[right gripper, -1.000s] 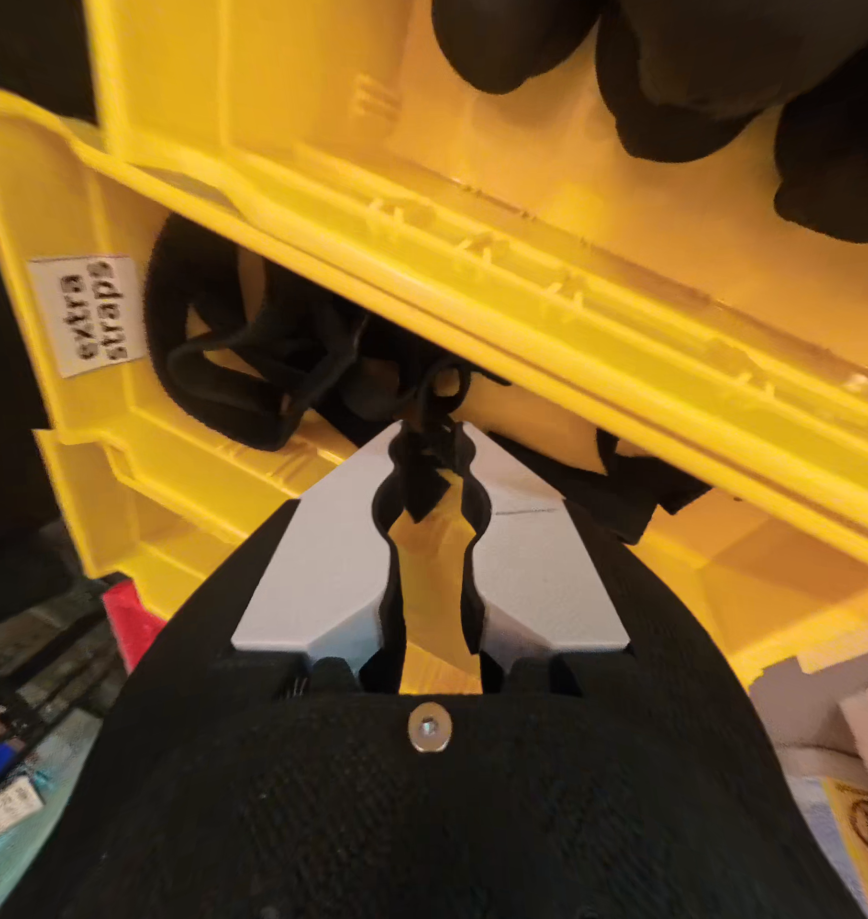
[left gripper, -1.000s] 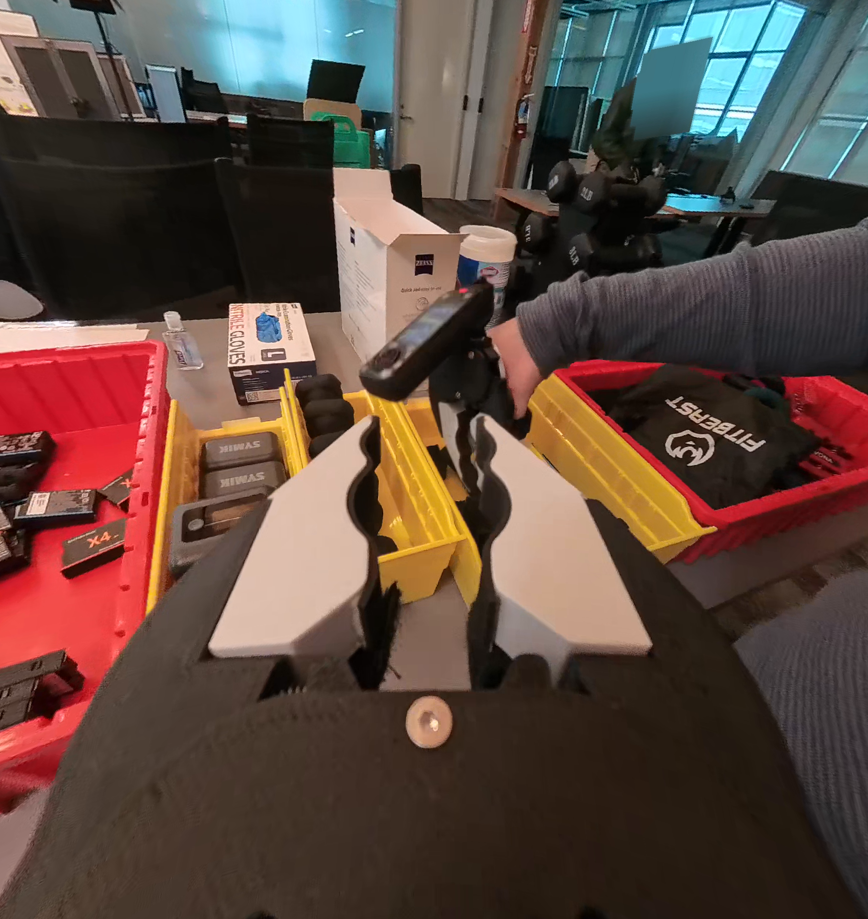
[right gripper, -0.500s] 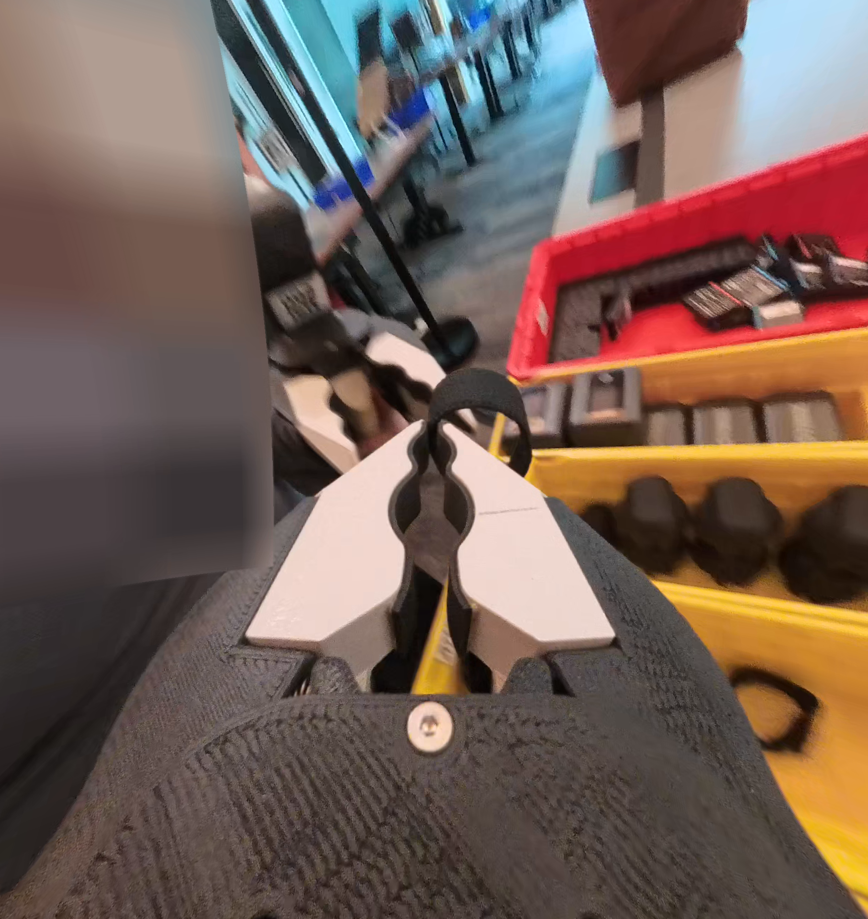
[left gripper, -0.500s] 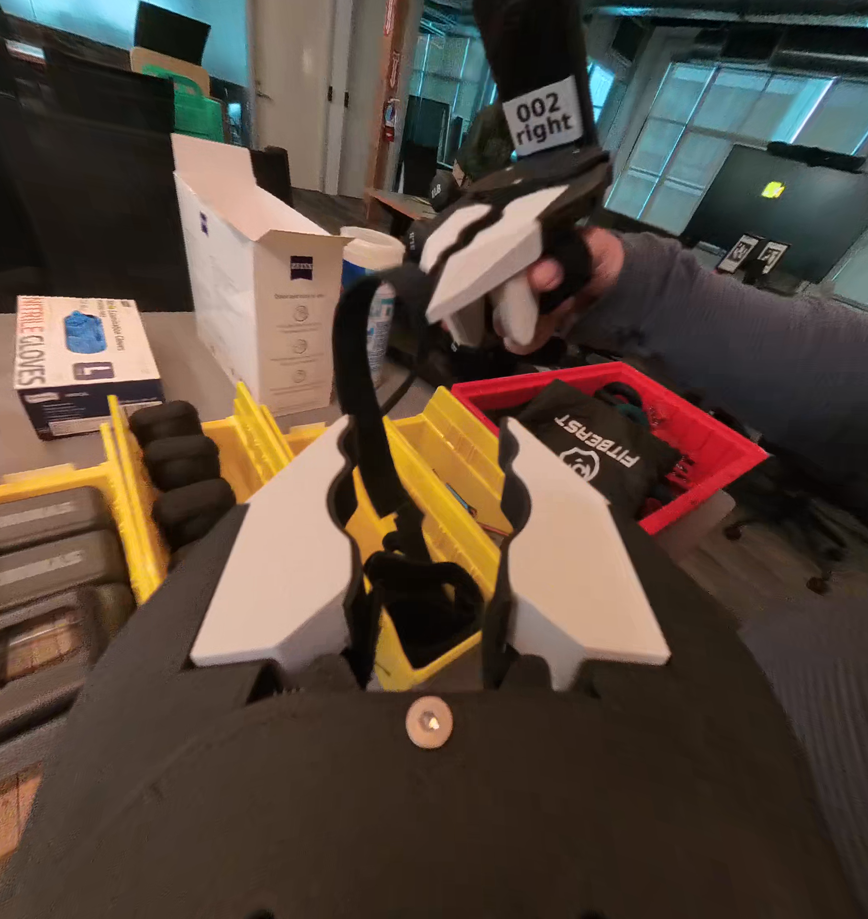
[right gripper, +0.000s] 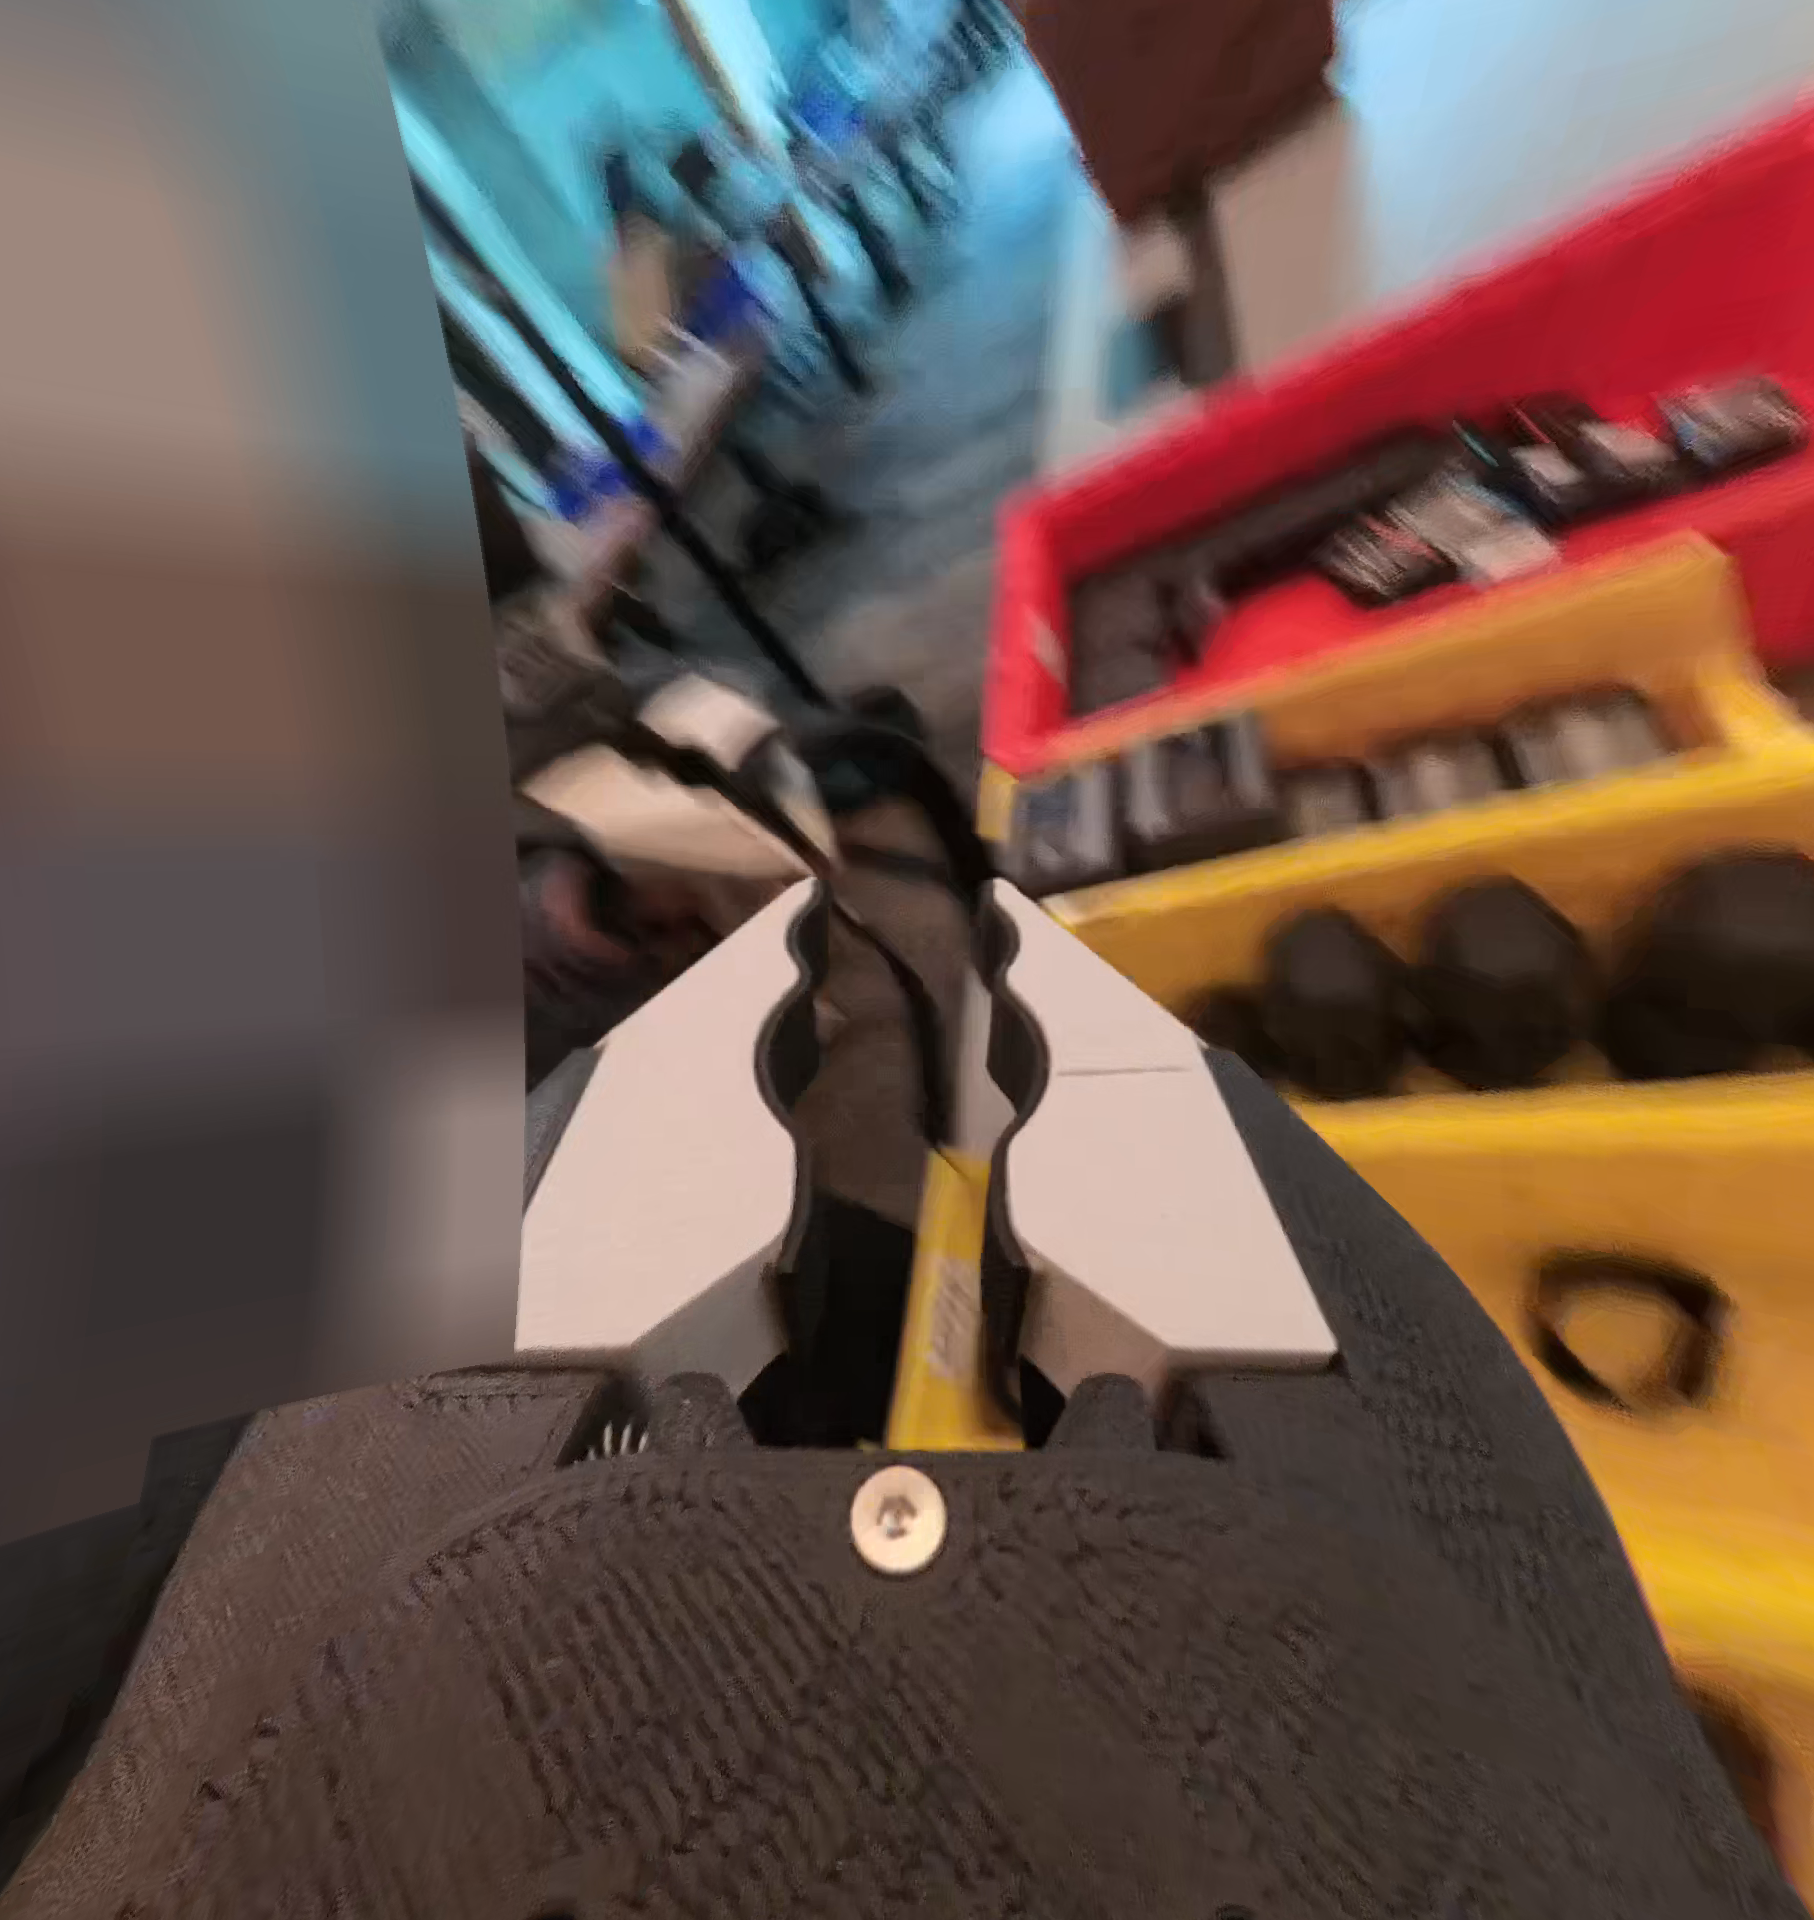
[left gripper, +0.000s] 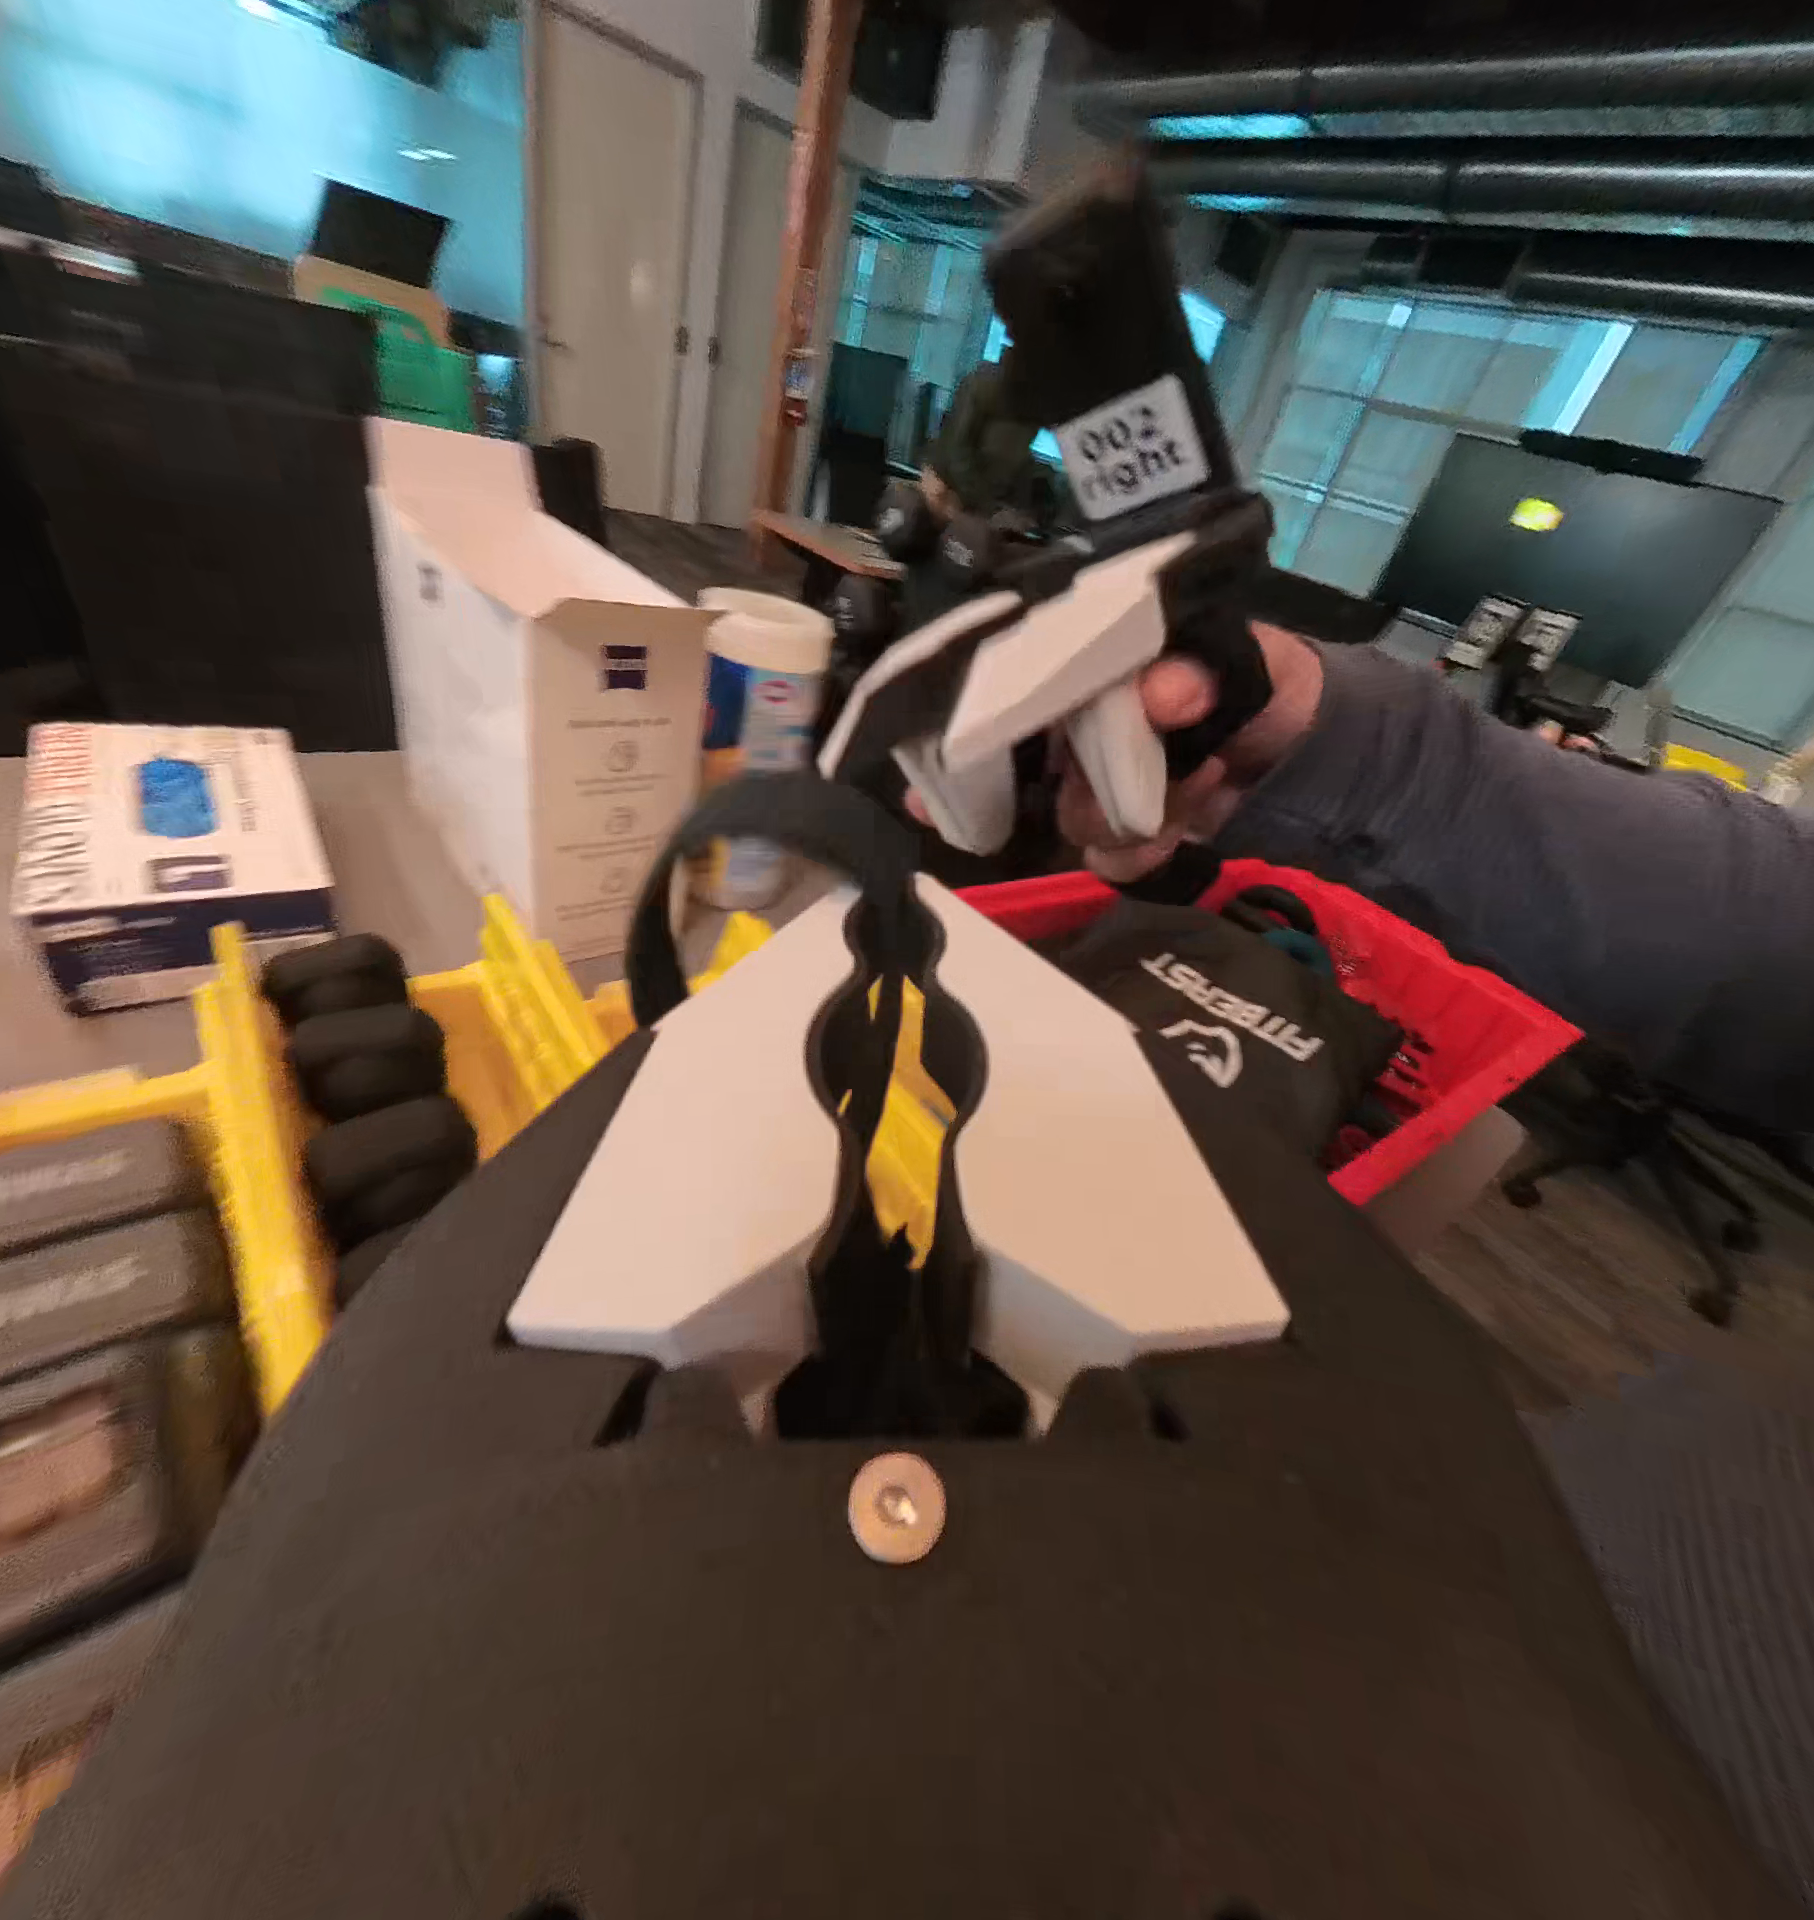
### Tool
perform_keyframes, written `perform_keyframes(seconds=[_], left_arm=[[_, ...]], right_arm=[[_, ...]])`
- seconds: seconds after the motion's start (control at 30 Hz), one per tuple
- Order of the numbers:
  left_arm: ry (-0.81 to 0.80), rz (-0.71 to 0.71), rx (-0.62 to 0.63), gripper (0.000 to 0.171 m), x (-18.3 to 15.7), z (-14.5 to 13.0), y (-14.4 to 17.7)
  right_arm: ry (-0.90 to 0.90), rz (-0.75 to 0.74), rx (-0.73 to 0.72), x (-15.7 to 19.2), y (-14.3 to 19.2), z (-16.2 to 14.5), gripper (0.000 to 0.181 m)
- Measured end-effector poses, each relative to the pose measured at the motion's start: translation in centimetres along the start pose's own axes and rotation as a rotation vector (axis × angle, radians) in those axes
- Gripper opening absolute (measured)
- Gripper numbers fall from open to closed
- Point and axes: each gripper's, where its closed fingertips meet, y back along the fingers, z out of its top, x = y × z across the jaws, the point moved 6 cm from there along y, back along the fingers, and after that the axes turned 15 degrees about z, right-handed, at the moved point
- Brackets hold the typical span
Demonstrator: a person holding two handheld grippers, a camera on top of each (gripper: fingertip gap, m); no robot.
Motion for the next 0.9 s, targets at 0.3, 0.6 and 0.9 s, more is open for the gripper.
perform_keyframes(seconds=[0.3, 0.6, 0.9], left_arm=[[-0.015, 0.212, -0.055, 0.0, 3.9, 1.0, 6.6], [-0.055, 0.228, -0.066, 0.0, 3.3, 1.8, 8.2], [-0.104, -0.008, -0.105, 0.0, -0.7, 5.6, 5.7]], right_arm=[[-0.215, -0.414, 0.857, -7.0, -1.5, -12.0, 0.021], [-0.26, -0.516, 1.014, -9.4, -2.7, -14.8, 0.0], [0.178, -0.691, 0.277, 2.2, 3.5, -4.0, 0.0]])
